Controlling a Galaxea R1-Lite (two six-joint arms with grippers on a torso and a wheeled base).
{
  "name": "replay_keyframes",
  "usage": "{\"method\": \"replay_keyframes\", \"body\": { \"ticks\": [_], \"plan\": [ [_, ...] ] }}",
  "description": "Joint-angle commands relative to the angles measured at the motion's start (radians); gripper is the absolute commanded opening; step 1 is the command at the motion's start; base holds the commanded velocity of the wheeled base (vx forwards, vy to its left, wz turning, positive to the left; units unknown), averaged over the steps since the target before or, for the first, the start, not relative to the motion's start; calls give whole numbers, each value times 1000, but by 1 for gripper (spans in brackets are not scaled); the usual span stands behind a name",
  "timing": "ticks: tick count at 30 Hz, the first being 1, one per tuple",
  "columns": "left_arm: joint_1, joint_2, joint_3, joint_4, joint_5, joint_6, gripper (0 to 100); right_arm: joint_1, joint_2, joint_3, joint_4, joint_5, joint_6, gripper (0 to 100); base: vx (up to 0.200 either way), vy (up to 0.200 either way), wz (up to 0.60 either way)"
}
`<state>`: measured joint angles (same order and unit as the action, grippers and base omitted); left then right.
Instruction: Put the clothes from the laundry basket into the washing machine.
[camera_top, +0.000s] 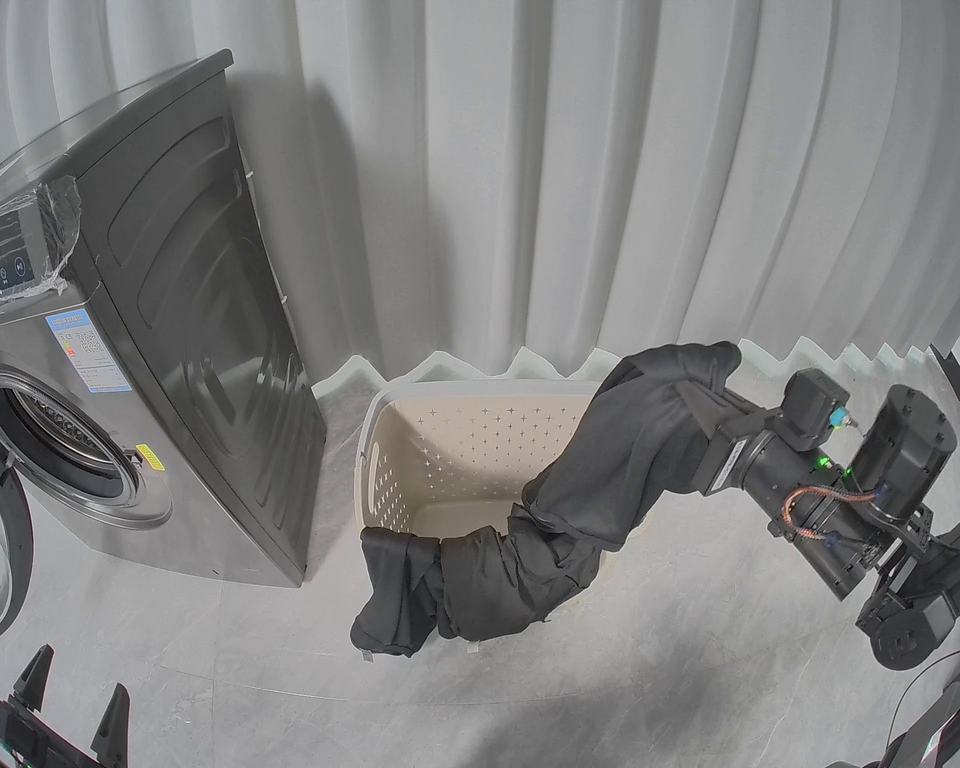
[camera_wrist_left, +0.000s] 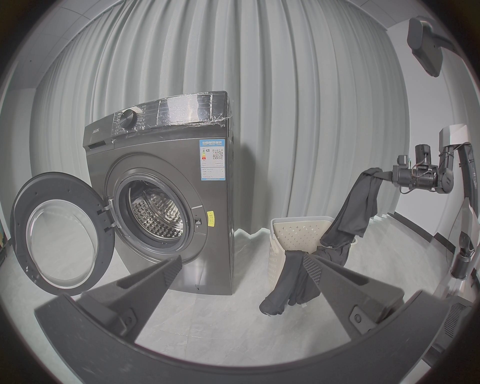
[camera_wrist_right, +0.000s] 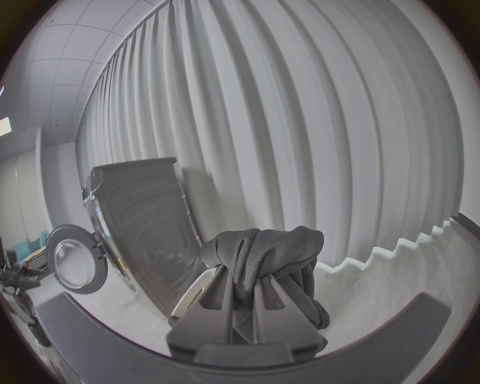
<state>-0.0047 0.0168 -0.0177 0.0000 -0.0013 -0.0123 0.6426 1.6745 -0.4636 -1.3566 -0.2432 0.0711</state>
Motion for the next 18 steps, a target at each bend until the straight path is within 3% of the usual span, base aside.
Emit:
{"method": "replay_keyframes", "body": {
  "ticks": [1,4,11,18],
  "plan": [
    [0,-15,16,0,0,-1,100,26,-76,-26,7,-42,-1,0,0,0,0],
    [0,-15,16,0,-2,-3,100,40,-98,-46,7,-65,-1,0,0,0,0],
    [0,-15,16,0,-2,-3,100,62,-128,-36,19,-67,-1,0,0,0,0],
    [0,-15,16,0,-2,-3,100,62,-127,-13,19,-70,-2,0,-200,0,0]
  ]
}}
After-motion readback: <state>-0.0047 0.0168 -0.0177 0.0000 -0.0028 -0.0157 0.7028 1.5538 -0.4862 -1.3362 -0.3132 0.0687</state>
